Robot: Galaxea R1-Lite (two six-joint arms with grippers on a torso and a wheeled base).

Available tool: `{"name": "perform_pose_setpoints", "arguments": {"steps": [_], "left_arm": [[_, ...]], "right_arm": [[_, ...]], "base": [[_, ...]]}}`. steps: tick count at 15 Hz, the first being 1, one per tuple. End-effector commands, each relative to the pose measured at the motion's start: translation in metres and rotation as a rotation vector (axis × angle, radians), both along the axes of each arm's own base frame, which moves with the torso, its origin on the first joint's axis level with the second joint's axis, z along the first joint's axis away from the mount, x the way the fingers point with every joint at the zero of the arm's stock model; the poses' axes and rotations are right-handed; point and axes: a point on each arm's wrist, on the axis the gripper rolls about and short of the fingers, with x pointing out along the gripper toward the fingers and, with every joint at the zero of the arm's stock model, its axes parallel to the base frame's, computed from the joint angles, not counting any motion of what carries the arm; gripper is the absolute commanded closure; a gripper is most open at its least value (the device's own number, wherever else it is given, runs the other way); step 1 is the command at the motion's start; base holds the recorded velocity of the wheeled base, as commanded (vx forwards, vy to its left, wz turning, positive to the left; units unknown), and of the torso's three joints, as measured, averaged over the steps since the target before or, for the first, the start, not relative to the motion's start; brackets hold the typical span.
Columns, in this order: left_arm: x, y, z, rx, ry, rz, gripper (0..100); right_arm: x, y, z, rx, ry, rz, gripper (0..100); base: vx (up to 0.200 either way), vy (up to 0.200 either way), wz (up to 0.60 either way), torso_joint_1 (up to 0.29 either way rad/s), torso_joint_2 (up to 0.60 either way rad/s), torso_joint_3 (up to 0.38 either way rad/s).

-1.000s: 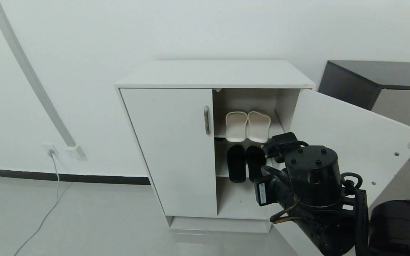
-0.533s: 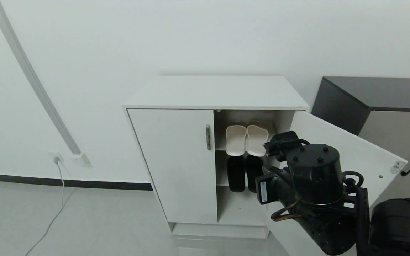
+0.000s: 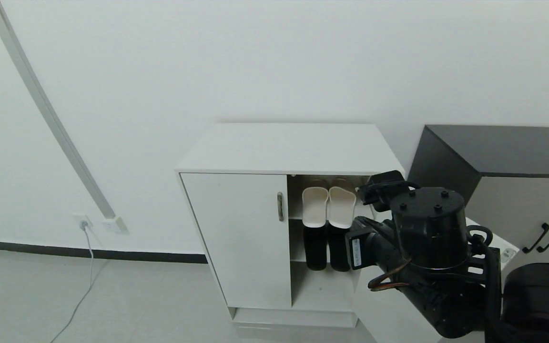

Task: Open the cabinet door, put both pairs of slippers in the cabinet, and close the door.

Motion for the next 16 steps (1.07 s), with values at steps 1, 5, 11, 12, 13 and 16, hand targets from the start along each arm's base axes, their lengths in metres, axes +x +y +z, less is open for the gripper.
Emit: {"name": "perform_pose_setpoints", "arguments": {"steps": [1, 5, 11, 12, 13, 16], "left_arm": [[0.0001, 0.0000, 0.0000, -0.001, 0.001, 0.000, 100], [0.0001, 0.0000, 0.0000, 0.001, 0.001, 0.000, 100], [0.0001, 0.0000, 0.0000, 0.001, 0.001, 0.000, 100], [0.0001, 0.0000, 0.0000, 0.001, 0.001, 0.000, 100], [0.0001, 0.0000, 0.0000, -0.001, 0.001, 0.000, 100], [0.0001, 0.0000, 0.0000, 0.001, 0.001, 0.000, 100]], "right_arm": [[0.0002, -0.0012, 0.0005, 0.001, 0.000, -0.001, 100], [0.0035, -0.0015, -0.0036, -0.010, 0.007, -0.010, 100], [0.0038, -0.0034, -0.0042, -0.010, -0.019, -0.007, 100], [0.0040, -0.0032, -0.0047, -0.011, -0.018, -0.007, 100], [0.0040, -0.0032, -0.0055, -0.013, -0.016, -0.007, 100], [0.0042, -0.0036, -0.0059, -0.014, -0.015, -0.009, 100]], "base": [[0.000, 0.000, 0.00, 0.232, -0.55, -0.315], [0.000, 0.000, 0.00, 0.266, -0.60, -0.333], [0.000, 0.000, 0.00, 0.060, -0.14, -0.076], [0.000, 0.000, 0.00, 0.000, 0.00, 0.000], [0.000, 0.000, 0.00, 0.000, 0.00, 0.000], [0.000, 0.000, 0.00, 0.000, 0.00, 0.000]]}}
